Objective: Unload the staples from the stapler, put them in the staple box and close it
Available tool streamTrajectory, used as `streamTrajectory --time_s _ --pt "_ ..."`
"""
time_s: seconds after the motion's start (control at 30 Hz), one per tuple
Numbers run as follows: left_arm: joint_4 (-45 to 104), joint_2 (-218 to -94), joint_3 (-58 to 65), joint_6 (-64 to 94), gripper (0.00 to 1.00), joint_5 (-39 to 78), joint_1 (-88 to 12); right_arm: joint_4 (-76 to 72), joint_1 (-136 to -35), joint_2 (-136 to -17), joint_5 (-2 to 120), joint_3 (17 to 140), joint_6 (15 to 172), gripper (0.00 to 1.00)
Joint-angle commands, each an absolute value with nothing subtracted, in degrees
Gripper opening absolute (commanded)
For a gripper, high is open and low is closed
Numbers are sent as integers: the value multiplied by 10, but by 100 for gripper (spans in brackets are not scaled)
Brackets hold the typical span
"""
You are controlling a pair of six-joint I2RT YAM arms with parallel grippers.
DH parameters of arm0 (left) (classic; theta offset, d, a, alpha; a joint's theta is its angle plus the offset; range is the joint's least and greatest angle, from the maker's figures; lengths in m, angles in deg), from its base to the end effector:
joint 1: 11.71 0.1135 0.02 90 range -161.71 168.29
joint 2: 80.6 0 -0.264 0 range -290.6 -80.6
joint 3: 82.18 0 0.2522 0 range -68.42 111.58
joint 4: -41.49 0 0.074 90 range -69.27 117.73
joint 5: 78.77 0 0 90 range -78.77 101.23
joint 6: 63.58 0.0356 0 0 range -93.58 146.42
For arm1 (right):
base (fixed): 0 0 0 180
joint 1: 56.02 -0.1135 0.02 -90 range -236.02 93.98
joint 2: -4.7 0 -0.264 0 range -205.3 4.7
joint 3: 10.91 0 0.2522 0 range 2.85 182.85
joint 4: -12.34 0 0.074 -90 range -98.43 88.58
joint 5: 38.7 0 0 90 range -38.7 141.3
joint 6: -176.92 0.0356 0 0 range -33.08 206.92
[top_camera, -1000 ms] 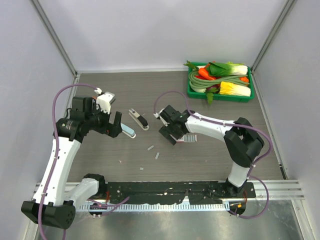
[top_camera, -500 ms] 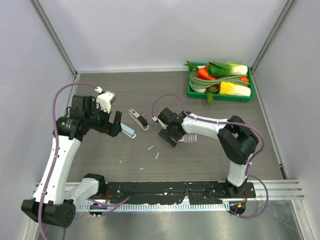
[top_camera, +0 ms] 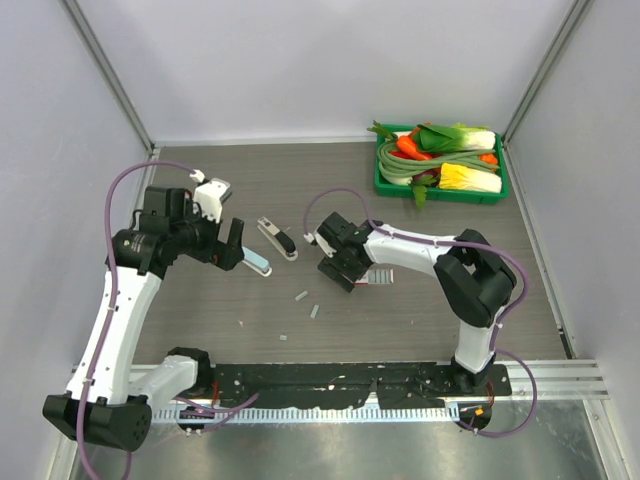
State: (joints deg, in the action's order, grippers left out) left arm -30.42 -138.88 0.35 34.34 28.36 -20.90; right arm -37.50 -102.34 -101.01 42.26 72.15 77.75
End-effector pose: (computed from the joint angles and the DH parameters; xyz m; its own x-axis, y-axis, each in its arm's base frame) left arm 0.1799 -0.0397 0.3618 -0.6747 0.2425 -0.6971 0.4457 0.8867 -0.1228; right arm 0.2507 0.2544 0.1664 -0.5416 -0.7950 -0.2731 -0.7778 0.5972 -0.1959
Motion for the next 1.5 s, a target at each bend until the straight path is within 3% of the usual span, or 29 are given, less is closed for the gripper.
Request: streamTrajectory --time_s 0.0,0.47,0.67,1.1,1.47 --pt "-305 -1390 34 344 100 287 -205 -340 -1013 -1039 463 714 772 75" --pt "-306 -1384 36 340 100 288 -205 -340 -1001 -1048 541 724 779 58" --pt "-305 -1376 31 340 100 285 -205 -327 -1009 -1032 594 721 796 55" --pt "-319 -1357 26 348 100 271 -205 -301 -1088 -1032 637 711 775 57" --pt "-319 -1351 16 350 100 275 -205 -309 -1097 -1007 556 724 764 69"
